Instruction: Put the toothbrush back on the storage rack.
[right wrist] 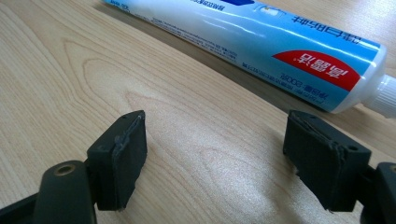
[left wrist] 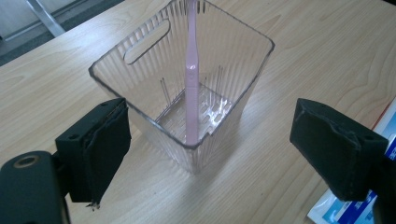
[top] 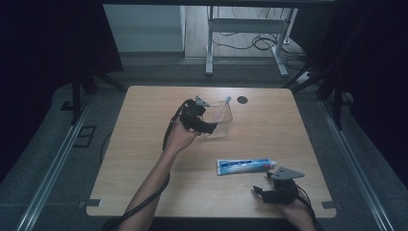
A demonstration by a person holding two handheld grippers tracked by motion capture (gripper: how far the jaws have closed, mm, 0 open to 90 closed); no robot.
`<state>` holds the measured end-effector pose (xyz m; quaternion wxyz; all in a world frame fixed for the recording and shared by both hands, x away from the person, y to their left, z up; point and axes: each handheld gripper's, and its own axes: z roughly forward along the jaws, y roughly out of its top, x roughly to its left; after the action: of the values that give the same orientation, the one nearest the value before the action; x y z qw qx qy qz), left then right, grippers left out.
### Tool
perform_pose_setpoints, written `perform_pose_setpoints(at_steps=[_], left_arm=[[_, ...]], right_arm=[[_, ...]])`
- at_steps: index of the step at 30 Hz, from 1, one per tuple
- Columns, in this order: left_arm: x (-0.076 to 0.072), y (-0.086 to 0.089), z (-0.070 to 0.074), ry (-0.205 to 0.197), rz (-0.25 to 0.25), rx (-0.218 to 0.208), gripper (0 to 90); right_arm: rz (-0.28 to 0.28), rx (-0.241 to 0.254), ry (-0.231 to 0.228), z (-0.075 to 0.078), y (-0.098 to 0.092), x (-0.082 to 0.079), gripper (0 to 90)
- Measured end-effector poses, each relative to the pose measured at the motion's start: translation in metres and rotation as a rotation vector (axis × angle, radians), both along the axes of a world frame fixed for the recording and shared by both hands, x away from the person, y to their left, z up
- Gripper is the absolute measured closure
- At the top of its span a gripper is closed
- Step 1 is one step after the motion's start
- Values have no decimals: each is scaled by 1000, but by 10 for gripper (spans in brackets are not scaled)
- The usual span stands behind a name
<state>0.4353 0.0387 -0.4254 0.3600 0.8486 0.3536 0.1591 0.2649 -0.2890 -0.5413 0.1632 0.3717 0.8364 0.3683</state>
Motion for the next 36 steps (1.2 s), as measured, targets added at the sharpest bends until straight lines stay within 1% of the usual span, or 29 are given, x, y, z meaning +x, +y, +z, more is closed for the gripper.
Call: perform_pose_setpoints(at_steps=[14, 20, 22, 25, 31, 36], left_arm=[[-19, 19, -7, -9, 6, 2, 126], [-28, 26, -10, -11, 5, -6, 126], [-32, 29, -12, -9, 6, -7, 126], [-36, 33, -15, -10, 7, 3, 126], [-46, 42, -26, -3, 12, 0, 127], [-52, 46, -33, 3, 15, -7, 127]], right_arm=[[1, 3, 1, 0, 0, 0, 214], [0, 3, 2, 0, 0, 0, 214], [0, 3, 2, 0, 0, 0, 215], [0, 3, 2, 0, 0, 0, 214], [1, 2, 1, 0, 0, 0, 214], [1, 2, 1, 0, 0, 0, 214]])
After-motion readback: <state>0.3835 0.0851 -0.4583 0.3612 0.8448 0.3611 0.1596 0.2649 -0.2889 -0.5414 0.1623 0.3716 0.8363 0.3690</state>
